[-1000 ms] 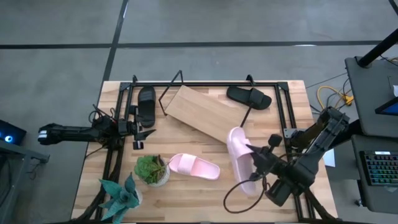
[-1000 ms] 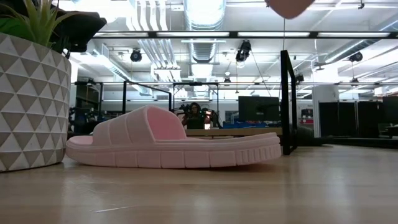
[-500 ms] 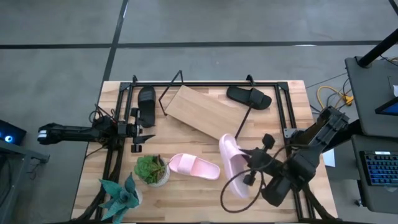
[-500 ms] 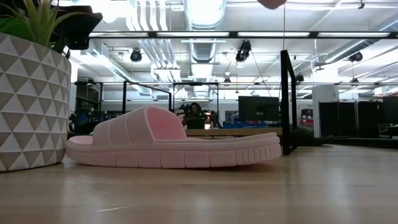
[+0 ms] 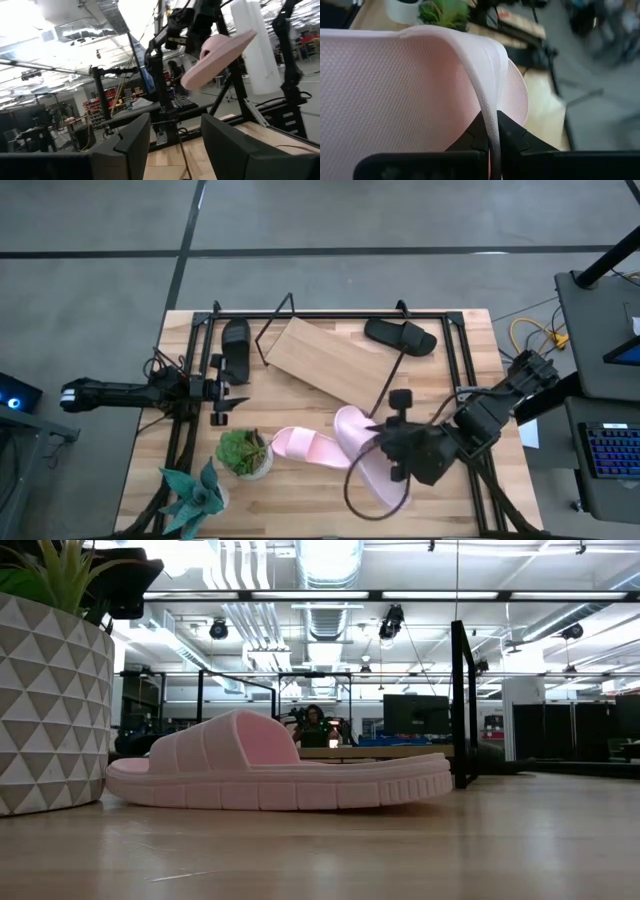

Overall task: Pick and place slides into the shelf
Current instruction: Put the right pink slide on the shelf

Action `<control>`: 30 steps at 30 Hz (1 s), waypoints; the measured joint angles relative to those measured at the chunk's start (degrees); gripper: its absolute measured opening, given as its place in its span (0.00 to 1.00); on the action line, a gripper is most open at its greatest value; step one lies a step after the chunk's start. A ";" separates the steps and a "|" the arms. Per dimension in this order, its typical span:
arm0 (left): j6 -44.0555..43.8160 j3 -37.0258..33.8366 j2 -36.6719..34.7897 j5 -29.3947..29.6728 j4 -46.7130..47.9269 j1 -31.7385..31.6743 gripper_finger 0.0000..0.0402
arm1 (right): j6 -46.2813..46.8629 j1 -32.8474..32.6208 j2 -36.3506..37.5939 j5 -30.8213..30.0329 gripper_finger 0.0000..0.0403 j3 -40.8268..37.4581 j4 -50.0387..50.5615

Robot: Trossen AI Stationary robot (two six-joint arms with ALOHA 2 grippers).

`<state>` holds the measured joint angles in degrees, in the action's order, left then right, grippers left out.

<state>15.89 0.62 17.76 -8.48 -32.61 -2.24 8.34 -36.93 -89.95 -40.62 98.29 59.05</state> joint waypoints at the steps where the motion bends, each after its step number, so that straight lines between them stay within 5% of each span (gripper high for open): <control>1: 0.11 0.02 0.00 -1.07 -0.03 0.00 0.40 | -3.63 0.43 0.00 0.36 0.02 -0.48 -1.84; 10: 6.76 -0.02 0.71 -21.41 -2.55 0.04 0.40 | -31.37 5.54 -0.02 16.66 0.02 -6.21 -17.76; 15: 14.99 -0.04 4.75 -22.09 -4.21 0.04 0.40 | -38.57 9.38 -0.11 23.36 0.02 -7.05 -23.75; 20: 16.76 -0.07 12.87 -22.28 -15.41 0.04 0.40 | -40.33 13.92 -0.11 30.58 0.02 -7.15 -26.50; 30: 19.53 9.25 33.51 -21.20 -21.82 -0.02 0.44 | -40.73 17.86 -0.13 33.43 0.02 -7.18 -26.87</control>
<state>35.42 9.87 51.27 -29.68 -54.43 -2.26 -32.39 -19.07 -90.08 -7.18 91.11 32.18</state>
